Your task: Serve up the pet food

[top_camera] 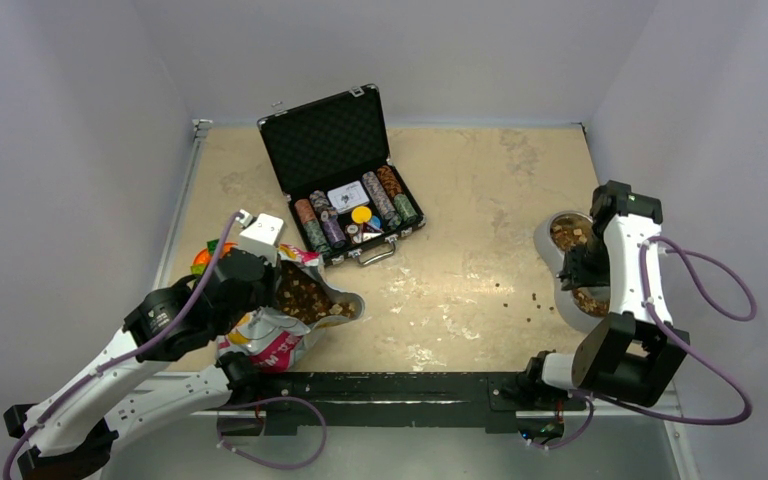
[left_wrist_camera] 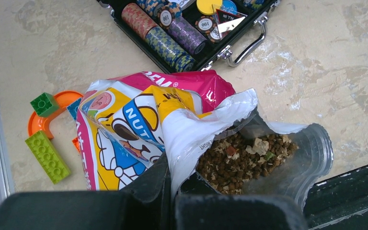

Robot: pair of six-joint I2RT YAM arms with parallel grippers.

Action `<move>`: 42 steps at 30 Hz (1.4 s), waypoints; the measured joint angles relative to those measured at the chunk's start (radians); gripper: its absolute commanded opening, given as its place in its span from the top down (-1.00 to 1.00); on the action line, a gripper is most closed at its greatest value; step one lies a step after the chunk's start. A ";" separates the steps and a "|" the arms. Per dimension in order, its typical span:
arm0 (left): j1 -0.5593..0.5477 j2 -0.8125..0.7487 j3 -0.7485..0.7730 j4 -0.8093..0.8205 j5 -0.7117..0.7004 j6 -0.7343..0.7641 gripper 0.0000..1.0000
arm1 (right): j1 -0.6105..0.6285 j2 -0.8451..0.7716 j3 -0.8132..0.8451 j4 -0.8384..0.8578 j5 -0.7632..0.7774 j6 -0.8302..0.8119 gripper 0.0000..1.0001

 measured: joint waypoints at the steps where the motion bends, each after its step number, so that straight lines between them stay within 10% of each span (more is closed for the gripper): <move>1: 0.000 0.001 0.000 0.000 0.002 0.000 1.00 | 0.000 0.001 0.000 0.000 0.003 -0.013 1.00; 27: 0.000 0.030 0.013 -0.008 0.025 -0.020 1.00 | -0.001 0.005 -0.039 0.043 0.110 -0.290 1.00; 42: 0.000 0.060 0.030 -0.014 0.055 -0.023 1.00 | -0.013 -0.374 -0.243 0.107 0.173 -0.460 1.00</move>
